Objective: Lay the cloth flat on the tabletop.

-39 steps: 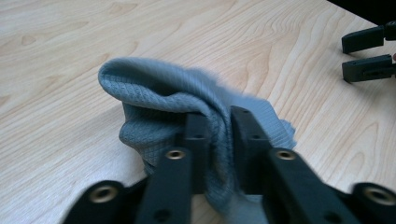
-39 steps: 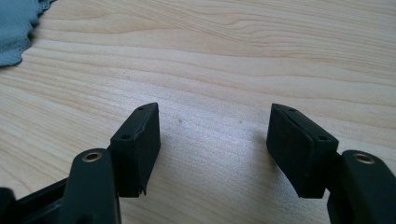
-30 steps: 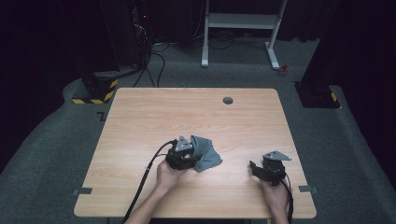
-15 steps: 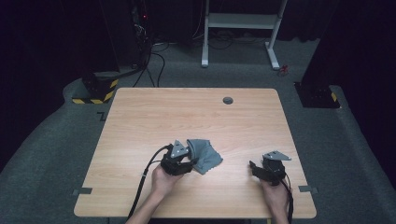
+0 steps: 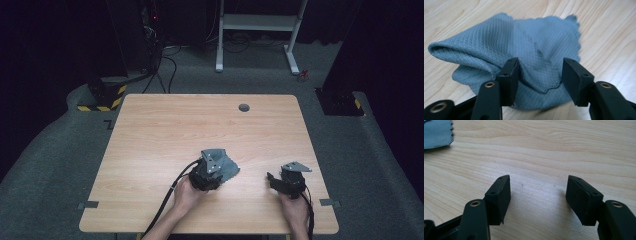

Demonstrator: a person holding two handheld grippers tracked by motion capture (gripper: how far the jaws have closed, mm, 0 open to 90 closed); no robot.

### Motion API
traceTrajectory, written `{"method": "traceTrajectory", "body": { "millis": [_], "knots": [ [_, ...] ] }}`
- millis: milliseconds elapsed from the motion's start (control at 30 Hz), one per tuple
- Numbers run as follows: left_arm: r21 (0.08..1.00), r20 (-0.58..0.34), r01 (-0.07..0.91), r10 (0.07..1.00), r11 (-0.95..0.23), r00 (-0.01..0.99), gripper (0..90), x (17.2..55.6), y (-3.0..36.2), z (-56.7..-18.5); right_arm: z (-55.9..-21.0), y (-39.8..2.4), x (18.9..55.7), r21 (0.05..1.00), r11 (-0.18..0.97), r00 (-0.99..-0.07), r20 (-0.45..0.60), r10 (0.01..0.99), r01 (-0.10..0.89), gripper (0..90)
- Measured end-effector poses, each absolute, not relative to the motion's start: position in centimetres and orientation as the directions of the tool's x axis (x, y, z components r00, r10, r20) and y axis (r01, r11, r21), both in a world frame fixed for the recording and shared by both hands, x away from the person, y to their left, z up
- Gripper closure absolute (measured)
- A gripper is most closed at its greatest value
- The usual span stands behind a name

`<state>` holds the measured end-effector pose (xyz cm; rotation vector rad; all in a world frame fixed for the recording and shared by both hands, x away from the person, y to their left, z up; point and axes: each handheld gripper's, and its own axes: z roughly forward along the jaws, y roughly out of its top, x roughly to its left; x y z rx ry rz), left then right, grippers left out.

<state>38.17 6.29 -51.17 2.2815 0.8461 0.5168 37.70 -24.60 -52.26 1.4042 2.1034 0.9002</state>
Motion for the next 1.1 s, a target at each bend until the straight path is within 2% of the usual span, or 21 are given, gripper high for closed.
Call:
{"method": "traceTrajectory", "body": {
  "millis": [67,133,200,267,400,600,900,1100],
  "knots": [
    [0.678,0.143,0.428,0.679,-0.597,0.720,57.7,38.3,6.3,-51.1,-52.3,-24.6,37.7,0.730,0.268,-0.378,-0.013,0.926,0.629,36.4],
    [0.669,0.148,0.423,0.668,-0.611,0.730,71.6,38.4,6.3,-50.9,-52.3,-24.6,37.7,0.729,0.267,-0.377,-0.013,0.926,0.630,36.4],
    [0.670,0.142,0.424,0.666,-0.609,0.732,81.6,38.6,6.5,-50.8,-52.3,-24.6,37.7,0.730,0.268,-0.378,-0.013,0.926,0.629,36.4],
    [0.684,0.120,0.427,0.669,-0.592,0.734,87.4,38.7,6.8,-50.5,-52.3,-24.6,37.7,0.729,0.267,-0.377,-0.012,0.926,0.630,36.5],
    [0.729,0.044,0.453,0.695,-0.514,0.718,88.7,39.2,8.2,-49.2,-52.3,-24.6,37.7,0.729,0.268,-0.378,-0.013,0.926,0.629,36.5],
    [0.782,0.007,0.461,0.744,-0.420,0.668,88.7,40.6,10.7,-46.6,-52.3,-24.6,37.7,0.729,0.267,-0.377,-0.012,0.926,0.630,36.4],
    [0.751,0.111,0.503,0.833,-0.427,0.542,88.2,44.3,13.0,-46.2,-52.3,-24.6,37.7,0.729,0.267,-0.378,-0.012,0.926,0.630,36.4],
    [0.651,0.140,0.607,0.859,-0.455,0.493,87.5,46.8,14.3,-48.8,-52.3,-24.6,37.7,0.729,0.267,-0.378,-0.013,0.926,0.630,36.5]
  ]
}}
